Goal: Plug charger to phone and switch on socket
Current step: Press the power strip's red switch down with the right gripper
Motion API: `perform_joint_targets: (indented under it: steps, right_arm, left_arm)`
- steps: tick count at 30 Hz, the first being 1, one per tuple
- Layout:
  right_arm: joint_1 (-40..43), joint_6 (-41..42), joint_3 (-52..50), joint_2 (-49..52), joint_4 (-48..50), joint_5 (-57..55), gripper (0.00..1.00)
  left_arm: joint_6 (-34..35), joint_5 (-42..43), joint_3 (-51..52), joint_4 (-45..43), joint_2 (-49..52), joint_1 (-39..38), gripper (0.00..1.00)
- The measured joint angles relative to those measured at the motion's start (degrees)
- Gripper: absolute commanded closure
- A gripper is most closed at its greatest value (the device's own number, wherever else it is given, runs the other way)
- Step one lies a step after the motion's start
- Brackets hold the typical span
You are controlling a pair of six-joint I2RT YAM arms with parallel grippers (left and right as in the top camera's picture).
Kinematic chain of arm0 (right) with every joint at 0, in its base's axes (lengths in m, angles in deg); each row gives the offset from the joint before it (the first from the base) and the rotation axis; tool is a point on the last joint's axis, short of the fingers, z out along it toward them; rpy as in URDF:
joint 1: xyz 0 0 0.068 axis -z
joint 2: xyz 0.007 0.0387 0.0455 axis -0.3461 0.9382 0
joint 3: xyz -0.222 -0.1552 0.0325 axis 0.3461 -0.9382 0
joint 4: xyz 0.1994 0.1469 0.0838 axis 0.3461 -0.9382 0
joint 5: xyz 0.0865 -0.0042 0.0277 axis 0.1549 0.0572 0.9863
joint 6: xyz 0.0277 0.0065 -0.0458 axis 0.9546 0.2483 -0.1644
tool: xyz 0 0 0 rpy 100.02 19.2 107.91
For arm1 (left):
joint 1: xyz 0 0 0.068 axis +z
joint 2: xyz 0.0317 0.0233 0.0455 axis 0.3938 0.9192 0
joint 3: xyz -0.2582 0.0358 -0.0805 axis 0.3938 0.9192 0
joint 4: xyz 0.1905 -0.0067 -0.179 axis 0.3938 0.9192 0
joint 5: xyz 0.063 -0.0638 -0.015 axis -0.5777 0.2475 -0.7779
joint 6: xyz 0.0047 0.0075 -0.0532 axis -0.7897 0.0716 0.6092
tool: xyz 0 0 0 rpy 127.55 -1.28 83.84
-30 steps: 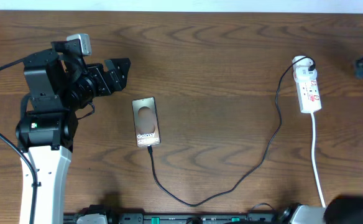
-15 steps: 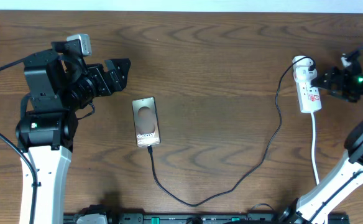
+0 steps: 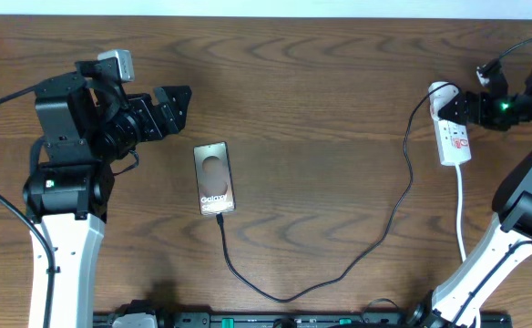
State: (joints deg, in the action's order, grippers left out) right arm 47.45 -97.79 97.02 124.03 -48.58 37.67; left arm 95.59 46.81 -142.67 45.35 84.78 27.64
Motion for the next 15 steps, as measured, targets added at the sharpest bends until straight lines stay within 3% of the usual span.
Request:
perform_joint_targets:
  steps: [15]
  right_arm:
    - [-2.54, 6.56, -0.07, 0.00, 1.90, -1.29, 0.01]
  left_arm:
    - [0.00, 0.00, 0.00, 0.24, 0.00, 0.00, 0.09]
